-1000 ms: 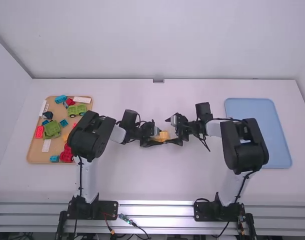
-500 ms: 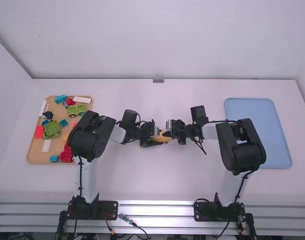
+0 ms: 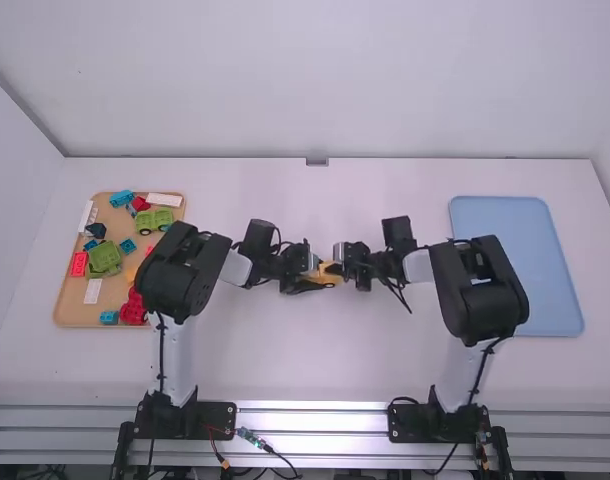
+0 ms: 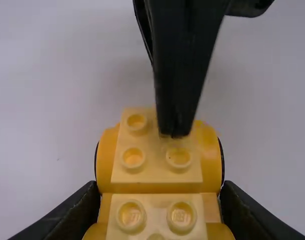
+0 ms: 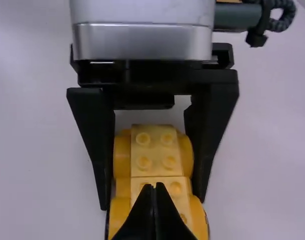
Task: Assemble lego blocks to make yellow taxi
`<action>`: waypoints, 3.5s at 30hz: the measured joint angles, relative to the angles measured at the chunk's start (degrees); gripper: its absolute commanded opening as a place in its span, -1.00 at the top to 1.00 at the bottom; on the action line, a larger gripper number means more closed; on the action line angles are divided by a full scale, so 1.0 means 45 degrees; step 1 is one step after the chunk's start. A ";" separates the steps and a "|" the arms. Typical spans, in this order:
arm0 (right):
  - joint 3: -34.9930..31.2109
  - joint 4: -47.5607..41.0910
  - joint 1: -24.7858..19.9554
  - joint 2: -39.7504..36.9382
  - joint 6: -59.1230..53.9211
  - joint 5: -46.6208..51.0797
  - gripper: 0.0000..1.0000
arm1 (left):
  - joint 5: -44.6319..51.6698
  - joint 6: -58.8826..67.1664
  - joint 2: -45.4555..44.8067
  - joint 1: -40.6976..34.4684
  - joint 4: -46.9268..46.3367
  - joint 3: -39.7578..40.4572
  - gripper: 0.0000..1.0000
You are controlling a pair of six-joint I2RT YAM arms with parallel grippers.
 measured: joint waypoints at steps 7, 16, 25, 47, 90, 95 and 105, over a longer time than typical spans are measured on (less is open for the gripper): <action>0.0466 0.0058 -0.0010 0.0607 0.0005 -0.0578 1.00 | -0.0010 -0.0044 0.0005 0.0000 -0.0005 0.0000 0.03; 0.1078 -0.0141 -0.0015 0.1311 0.0010 -0.1219 1.00 | -0.0010 -0.0073 0.0005 0.0000 -0.0010 0.0000 0.07; 0.0976 -0.0112 -0.0015 0.1530 -0.0738 -0.1724 1.00 | -0.0044 -0.0141 0.0000 0.0000 -0.0010 0.0000 0.14; 0.0947 -0.0175 -0.0019 0.1530 -0.1001 -0.1763 1.00 | -0.0049 -0.0180 0.0005 0.0000 -0.0010 0.0000 0.13; 0.0986 -0.3429 -0.0908 -0.2424 0.1214 0.2735 -0.98 | -0.0029 -0.0087 -0.0126 0.0092 -0.1243 0.0131 -1.00; 0.0986 -0.3419 -0.0908 -0.2424 0.1224 0.2735 -0.99 | -0.0651 0.0068 -0.0908 0.0437 -0.2943 0.0078 -0.98; 0.0986 -0.3381 -0.0933 -0.2424 0.1292 0.2783 -0.99 | -0.1928 0.0121 -0.4114 0.2127 -0.6460 -0.0015 -0.98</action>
